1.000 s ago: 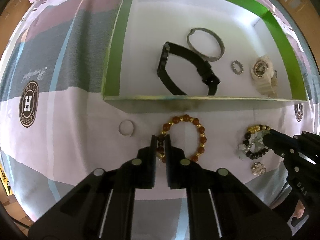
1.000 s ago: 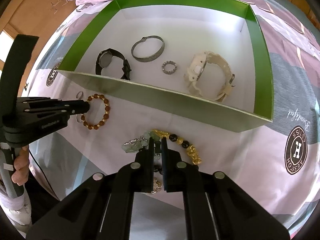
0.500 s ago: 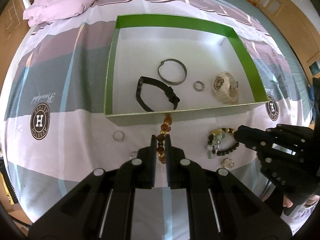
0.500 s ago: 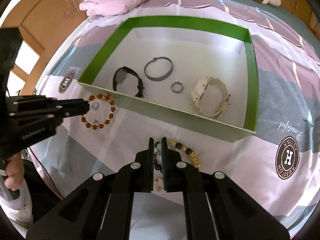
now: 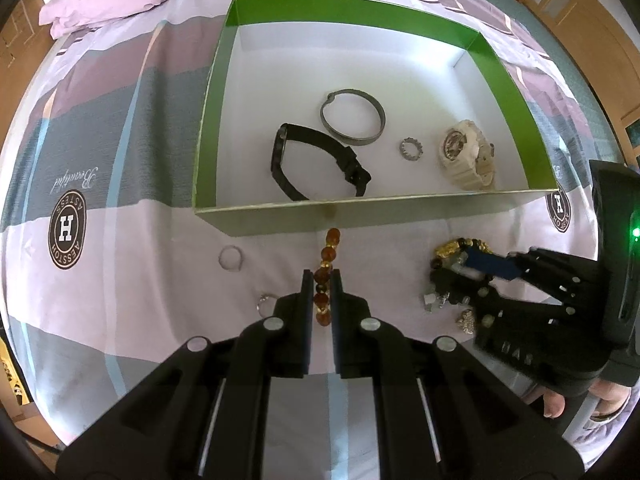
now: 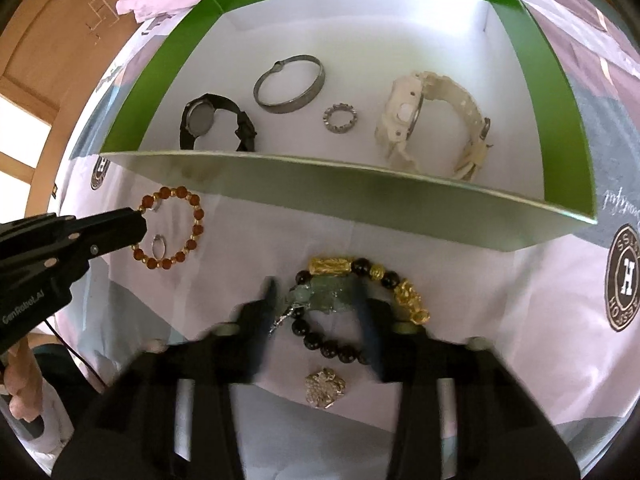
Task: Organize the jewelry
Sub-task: 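Lift the amber bracelet and jade pendant into the box and release both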
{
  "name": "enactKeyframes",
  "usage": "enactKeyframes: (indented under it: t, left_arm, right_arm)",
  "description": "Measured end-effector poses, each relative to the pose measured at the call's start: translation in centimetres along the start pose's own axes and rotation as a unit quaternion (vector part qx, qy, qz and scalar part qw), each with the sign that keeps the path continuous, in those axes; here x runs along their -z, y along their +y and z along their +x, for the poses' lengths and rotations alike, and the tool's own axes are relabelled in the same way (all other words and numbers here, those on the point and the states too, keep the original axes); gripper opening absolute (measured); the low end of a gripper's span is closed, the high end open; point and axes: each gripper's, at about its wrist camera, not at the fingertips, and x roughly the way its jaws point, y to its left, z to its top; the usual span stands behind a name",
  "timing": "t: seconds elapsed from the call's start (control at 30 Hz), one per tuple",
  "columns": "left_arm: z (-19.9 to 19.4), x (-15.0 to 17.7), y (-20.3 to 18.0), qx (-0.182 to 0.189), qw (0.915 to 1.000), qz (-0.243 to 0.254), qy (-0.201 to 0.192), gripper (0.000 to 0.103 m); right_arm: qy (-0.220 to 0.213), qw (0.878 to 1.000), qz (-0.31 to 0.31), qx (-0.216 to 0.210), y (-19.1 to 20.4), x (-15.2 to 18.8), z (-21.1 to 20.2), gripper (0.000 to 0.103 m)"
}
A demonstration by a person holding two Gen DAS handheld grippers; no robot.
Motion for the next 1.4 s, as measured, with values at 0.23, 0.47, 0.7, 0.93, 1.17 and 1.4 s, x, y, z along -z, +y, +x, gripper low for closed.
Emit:
enactKeyframes:
  t: [0.23, 0.47, 0.7, 0.93, 1.17, 1.4]
  left_arm:
    - [-0.7, 0.0, 0.0, 0.007, 0.9999, 0.0, -0.01, 0.008]
    - [-4.0, -0.3, -0.3, 0.024, 0.9987, 0.002, -0.045, 0.008]
    - [-8.3, -1.1, -0.5, 0.044, 0.9939, 0.001, -0.101, 0.008]
    - [-8.7, -3.7, -0.3, 0.039, 0.9905, -0.02, -0.13, 0.008]
    - [-5.8, -4.6, 0.8, 0.012, 0.9927, -0.036, -0.114, 0.026]
    - [-6.3, -3.0, 0.9, 0.012, 0.9937, -0.026, -0.108, 0.042]
  right_arm:
    - [-0.028, 0.999, -0.013, -0.018, 0.8, 0.0, -2.2, 0.024]
    - [-0.08, 0.996, -0.025, -0.025, 1.4, -0.2, -6.2, 0.024]
    - [-0.184, 0.982, -0.021, -0.027, 1.2, -0.4, -10.3, 0.024]
    - [-0.185, 0.983, 0.019, 0.002, -0.8, -3.2, -7.8, 0.024]
    - [-0.165, 0.986, 0.024, 0.028, -1.2, -3.4, -6.0, 0.038]
    - [-0.161, 0.987, 0.008, -0.018, -0.9, -1.7, -8.0, 0.038]
